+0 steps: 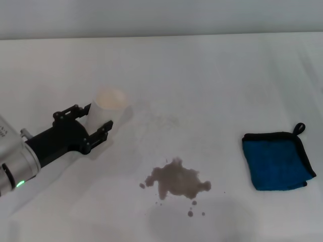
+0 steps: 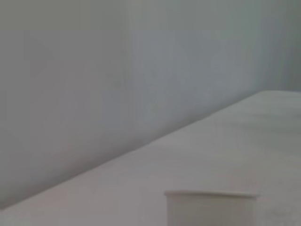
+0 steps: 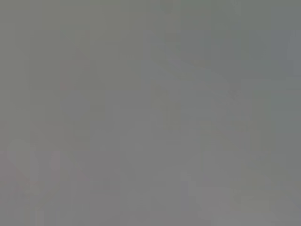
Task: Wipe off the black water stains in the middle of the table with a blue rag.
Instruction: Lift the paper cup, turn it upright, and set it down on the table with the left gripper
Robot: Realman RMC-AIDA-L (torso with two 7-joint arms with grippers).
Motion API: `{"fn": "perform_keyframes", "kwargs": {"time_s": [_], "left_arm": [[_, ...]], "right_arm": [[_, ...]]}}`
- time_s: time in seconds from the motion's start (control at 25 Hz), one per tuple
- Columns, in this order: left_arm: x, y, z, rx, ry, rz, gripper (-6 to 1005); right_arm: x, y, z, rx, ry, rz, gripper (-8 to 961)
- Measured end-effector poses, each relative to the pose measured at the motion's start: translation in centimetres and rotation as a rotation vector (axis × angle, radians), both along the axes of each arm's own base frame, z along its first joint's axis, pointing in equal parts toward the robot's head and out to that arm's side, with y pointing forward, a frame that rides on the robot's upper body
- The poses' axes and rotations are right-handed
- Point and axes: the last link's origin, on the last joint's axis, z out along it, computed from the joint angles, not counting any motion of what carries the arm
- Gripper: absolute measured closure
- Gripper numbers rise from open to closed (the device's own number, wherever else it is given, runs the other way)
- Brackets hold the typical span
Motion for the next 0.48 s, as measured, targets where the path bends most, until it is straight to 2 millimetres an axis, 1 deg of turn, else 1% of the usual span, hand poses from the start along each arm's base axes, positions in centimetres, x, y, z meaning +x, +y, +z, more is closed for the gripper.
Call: {"fn": "perform_keyframes", "kwargs": {"time_s": [0.48], "left_arm": [[-2.1,-1.7,0.1,0.044,0.037,0.043,318]], "right_arm": [[-0.3,0.2,0.0,0.002,-0.001,0.018,95]]}}
